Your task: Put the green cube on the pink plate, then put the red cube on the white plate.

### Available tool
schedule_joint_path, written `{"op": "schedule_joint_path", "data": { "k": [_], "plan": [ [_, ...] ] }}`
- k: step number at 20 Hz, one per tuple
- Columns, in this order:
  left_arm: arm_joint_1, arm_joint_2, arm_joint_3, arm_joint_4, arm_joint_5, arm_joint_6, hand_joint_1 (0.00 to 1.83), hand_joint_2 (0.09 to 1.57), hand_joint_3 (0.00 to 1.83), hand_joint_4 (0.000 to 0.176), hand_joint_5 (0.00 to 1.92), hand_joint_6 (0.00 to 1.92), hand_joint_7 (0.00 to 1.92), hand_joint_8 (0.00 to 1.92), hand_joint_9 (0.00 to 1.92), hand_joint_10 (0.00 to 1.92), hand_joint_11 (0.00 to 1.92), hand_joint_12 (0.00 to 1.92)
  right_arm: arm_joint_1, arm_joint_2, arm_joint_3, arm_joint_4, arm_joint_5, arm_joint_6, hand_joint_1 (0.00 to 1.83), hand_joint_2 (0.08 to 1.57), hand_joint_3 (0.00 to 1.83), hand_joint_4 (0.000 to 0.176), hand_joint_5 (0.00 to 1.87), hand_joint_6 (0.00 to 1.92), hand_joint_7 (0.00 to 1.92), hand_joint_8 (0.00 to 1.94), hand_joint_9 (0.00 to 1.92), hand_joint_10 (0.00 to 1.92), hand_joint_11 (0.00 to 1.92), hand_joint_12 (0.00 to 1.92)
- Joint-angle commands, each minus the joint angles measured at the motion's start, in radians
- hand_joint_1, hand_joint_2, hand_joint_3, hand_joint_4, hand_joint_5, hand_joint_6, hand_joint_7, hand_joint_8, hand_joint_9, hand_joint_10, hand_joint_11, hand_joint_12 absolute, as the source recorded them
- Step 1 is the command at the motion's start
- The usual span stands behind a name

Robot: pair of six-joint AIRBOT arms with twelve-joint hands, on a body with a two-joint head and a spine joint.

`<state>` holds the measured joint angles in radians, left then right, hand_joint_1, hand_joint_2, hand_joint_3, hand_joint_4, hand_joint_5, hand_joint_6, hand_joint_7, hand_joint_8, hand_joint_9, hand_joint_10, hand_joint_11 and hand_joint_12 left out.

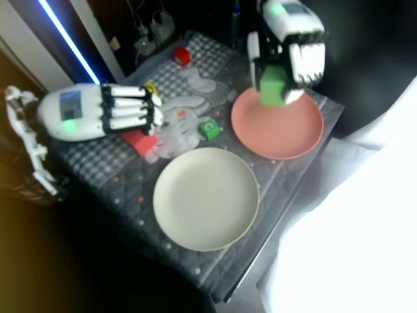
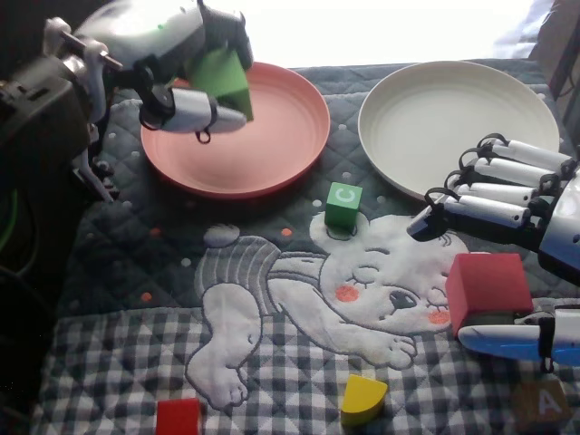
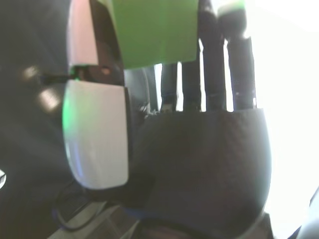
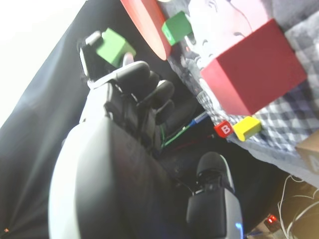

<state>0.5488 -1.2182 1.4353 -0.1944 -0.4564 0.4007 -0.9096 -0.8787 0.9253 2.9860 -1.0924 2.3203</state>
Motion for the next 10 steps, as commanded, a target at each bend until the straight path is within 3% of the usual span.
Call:
{"op": "schedule_joint_path", "data": {
  "k": [1, 2, 3, 5, 6, 8, 9, 10],
  "plan": [
    [-0.01, -0.009, 0.012, -0.011, -0.087, -0.003, 1.19, 1.27, 0.0, 0.0, 0.69, 1.16, 0.76, 1.65, 0.84, 1.82, 0.91, 1.92, 0.002, 0.002, 0.003, 0.023, -0.119, 0.016, 0.29, 1.17, 0.0, 0.0, 0.18, 0.75, 0.34, 0.64, 0.15, 0.98, 0.0, 1.59],
    [-0.007, -0.02, 0.027, -0.021, -0.07, -0.003, 1.2, 1.26, 0.0, 0.0, 0.67, 1.23, 0.78, 1.57, 0.71, 1.62, 0.7, 1.92, 0.003, 0.002, 0.003, 0.023, -0.119, 0.016, 0.26, 1.18, 0.01, 0.0, 0.16, 0.74, 0.32, 0.63, 0.13, 0.97, 0.0, 1.59],
    [-0.004, -0.03, 0.04, -0.027, -0.056, -0.003, 1.2, 1.26, 0.0, 0.0, 0.68, 1.23, 0.79, 1.56, 0.67, 1.59, 0.6, 1.92, 0.003, 0.002, 0.003, 0.023, -0.119, 0.016, 0.27, 1.18, 0.0, 0.0, 0.13, 0.77, 0.3, 0.63, 0.11, 0.96, 0.0, 1.54],
    [-0.001, -0.045, 0.057, -0.035, -0.036, -0.003, 1.2, 1.25, 0.0, 0.0, 0.65, 1.19, 0.82, 1.52, 0.71, 1.56, 0.61, 1.91, 0.003, 0.002, 0.004, 0.023, -0.119, 0.016, 0.28, 1.18, 0.0, 0.0, 0.1, 0.78, 0.29, 0.59, 0.11, 0.9, 0.0, 1.48],
    [0.0, -0.048, 0.06, -0.038, -0.033, -0.003, 0.99, 1.14, 0.0, 0.0, 0.6, 0.78, 0.68, 1.16, 0.6, 1.38, 0.48, 1.81, 0.003, 0.002, 0.004, 0.023, -0.12, 0.016, 0.29, 1.17, 0.0, 0.0, 0.1, 0.79, 0.29, 0.59, 0.1, 0.9, 0.0, 1.47],
    [0.002, -0.05, 0.062, -0.042, -0.032, -0.003, 0.77, 0.95, 0.0, 0.0, 0.47, 0.19, 0.45, 0.28, 0.24, 0.74, 0.03, 1.62, 0.003, 0.003, 0.003, 0.023, -0.12, 0.016, 0.28, 1.18, 0.0, 0.0, 0.11, 0.79, 0.3, 0.6, 0.11, 0.92, 0.0, 1.51],
    [0.004, -0.05, 0.063, -0.051, -0.032, -0.003, 0.74, 0.93, 0.0, 0.044, 0.38, 0.07, 0.37, 0.1, 0.18, 0.54, 0.01, 1.47, 0.003, 0.004, 0.003, 0.023, -0.12, 0.016, 0.28, 1.18, 0.0, 0.0, 0.1, 0.8, 0.28, 0.63, 0.08, 0.95, 0.0, 1.52],
    [0.007, -0.05, 0.063, -0.071, -0.032, -0.003, 0.71, 0.91, 0.0, 0.054, 0.31, 0.02, 0.31, 0.04, 0.14, 0.47, 0.0, 1.43, 0.003, 0.005, 0.003, 0.023, -0.12, 0.016, 0.28, 1.18, 0.0, 0.0, 0.1, 0.82, 0.28, 0.67, 0.09, 0.99, 0.0, 1.56]
  ]
}}
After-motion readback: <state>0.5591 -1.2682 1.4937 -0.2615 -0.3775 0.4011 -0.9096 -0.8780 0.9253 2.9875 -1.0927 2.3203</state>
